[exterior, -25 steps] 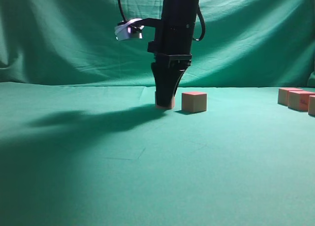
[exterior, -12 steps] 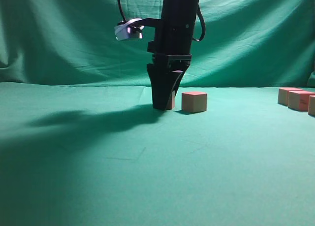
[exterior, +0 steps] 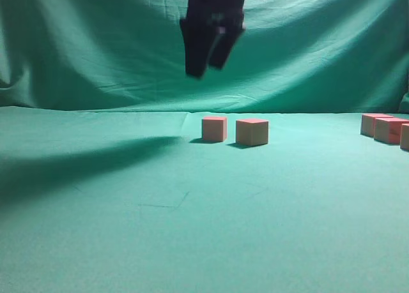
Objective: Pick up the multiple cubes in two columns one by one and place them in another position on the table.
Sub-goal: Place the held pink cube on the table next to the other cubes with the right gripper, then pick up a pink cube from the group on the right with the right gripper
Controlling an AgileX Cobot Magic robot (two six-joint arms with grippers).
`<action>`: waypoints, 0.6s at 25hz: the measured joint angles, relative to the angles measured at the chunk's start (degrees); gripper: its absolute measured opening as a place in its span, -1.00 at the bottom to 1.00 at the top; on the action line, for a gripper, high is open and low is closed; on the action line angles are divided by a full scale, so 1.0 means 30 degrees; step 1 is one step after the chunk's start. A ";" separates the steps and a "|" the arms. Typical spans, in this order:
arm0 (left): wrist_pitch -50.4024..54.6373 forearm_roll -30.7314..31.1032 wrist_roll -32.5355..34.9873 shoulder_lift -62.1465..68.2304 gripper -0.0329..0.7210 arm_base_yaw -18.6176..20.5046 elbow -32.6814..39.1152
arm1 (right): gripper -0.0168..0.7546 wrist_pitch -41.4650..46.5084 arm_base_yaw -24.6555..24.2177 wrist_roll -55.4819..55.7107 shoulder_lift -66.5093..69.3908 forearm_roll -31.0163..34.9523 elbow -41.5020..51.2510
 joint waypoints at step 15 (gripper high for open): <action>0.0000 0.0000 0.0000 0.0000 -0.91 0.0000 0.0000 | 0.53 0.0512 0.0000 1.1832 -0.9061 -0.3390 0.1626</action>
